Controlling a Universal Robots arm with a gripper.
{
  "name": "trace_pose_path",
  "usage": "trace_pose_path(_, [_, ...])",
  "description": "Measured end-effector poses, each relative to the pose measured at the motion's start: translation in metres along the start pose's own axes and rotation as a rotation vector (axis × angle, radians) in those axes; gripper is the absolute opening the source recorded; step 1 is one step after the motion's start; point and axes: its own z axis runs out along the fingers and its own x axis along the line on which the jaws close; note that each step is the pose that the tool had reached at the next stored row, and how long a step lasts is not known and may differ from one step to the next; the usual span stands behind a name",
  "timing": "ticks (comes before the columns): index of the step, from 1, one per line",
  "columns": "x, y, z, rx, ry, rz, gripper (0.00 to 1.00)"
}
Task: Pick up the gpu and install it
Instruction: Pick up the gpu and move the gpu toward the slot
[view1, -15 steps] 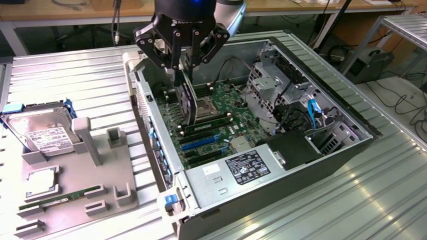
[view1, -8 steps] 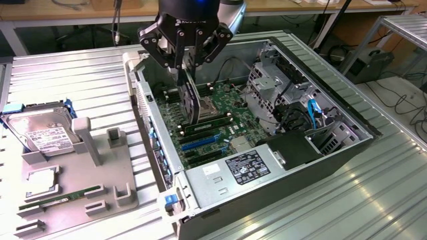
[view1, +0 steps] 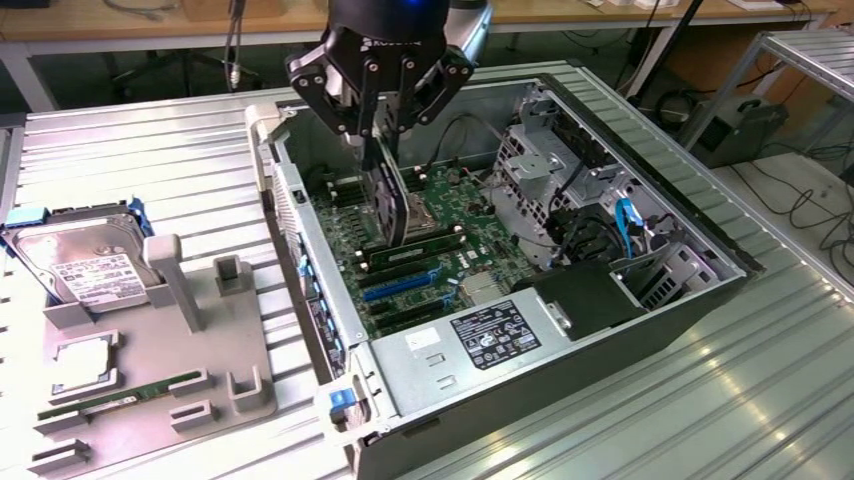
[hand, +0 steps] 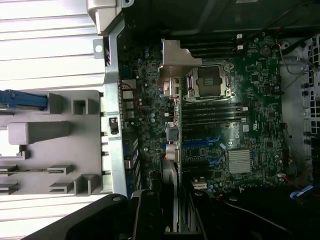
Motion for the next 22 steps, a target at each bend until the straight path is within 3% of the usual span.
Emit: trace_pose_path(22, [-0.015, 0.0011, 0.0004, 0.0000, 0.0000, 0.000, 0.26])
